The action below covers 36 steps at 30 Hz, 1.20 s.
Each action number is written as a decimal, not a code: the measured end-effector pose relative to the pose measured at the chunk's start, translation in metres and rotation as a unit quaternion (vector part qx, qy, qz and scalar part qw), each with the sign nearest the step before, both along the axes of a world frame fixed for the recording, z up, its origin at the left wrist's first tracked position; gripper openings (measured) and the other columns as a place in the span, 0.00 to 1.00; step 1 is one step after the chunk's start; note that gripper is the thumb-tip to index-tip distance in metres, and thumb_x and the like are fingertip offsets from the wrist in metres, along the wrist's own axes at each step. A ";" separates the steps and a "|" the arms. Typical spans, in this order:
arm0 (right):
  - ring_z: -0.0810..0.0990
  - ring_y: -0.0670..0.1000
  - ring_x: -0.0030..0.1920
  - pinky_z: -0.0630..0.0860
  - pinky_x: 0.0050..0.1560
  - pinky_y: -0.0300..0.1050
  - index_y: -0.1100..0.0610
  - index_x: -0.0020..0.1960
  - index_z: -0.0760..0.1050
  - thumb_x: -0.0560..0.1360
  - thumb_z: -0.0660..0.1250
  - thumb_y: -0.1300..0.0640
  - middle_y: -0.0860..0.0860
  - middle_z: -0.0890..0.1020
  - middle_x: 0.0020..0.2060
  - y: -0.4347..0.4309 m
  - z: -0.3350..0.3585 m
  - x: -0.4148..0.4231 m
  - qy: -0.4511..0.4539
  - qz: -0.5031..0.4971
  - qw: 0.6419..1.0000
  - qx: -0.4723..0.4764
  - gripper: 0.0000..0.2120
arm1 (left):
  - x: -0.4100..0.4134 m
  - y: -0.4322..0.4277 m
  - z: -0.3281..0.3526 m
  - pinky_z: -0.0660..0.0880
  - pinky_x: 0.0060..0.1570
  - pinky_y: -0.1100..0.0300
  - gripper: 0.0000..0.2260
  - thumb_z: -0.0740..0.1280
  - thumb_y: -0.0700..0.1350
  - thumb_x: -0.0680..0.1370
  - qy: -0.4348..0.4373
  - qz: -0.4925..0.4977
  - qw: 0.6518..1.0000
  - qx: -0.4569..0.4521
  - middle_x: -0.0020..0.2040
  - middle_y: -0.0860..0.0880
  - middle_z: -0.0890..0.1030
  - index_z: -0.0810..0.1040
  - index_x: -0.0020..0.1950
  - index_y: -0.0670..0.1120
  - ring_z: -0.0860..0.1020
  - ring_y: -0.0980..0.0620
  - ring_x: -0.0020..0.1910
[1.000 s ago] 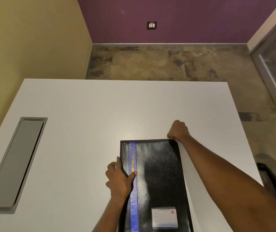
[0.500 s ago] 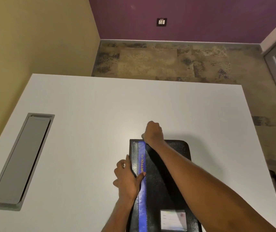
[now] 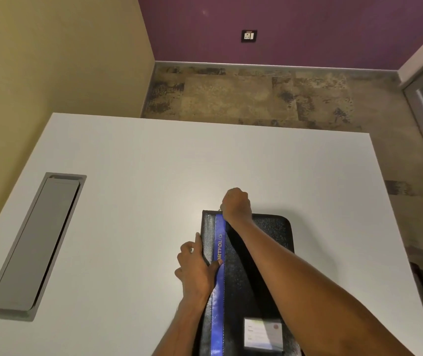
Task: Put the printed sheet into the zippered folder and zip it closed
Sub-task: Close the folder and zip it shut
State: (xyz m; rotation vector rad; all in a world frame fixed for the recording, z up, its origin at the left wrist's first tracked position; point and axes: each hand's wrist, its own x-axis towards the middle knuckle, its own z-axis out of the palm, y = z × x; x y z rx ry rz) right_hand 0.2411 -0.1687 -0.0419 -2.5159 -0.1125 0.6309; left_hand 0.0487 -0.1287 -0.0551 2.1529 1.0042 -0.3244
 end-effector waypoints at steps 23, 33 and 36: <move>0.77 0.61 0.64 0.76 0.64 0.55 0.62 0.72 0.71 0.77 0.73 0.51 0.60 0.76 0.63 -0.237 0.006 -0.197 0.049 -0.155 0.987 0.016 0.28 | -0.078 -0.026 0.006 0.77 0.59 0.46 0.17 0.77 0.49 0.72 -0.039 0.037 0.998 -0.037 0.55 0.41 0.76 0.78 0.56 0.44 0.77 0.40 0.54; 0.80 0.59 0.47 0.71 0.41 0.43 0.62 0.54 0.79 0.71 0.77 0.63 0.59 0.83 0.48 -0.240 -0.001 -0.206 0.027 -0.185 0.982 0.041 0.13 | -0.097 -0.025 0.014 0.83 0.54 0.49 0.26 0.78 0.33 0.69 -0.146 0.112 0.972 -0.144 0.44 0.59 0.88 0.83 0.53 0.64 0.86 0.53 0.45; 0.80 0.60 0.46 0.73 0.42 0.45 0.61 0.53 0.78 0.71 0.77 0.61 0.59 0.82 0.47 -0.224 -0.002 -0.208 0.025 -0.181 0.982 0.053 0.13 | -0.100 -0.010 0.019 0.81 0.53 0.54 0.33 0.78 0.33 0.70 -0.159 0.110 0.970 -0.145 0.42 0.71 0.84 0.80 0.46 0.77 0.85 0.57 0.45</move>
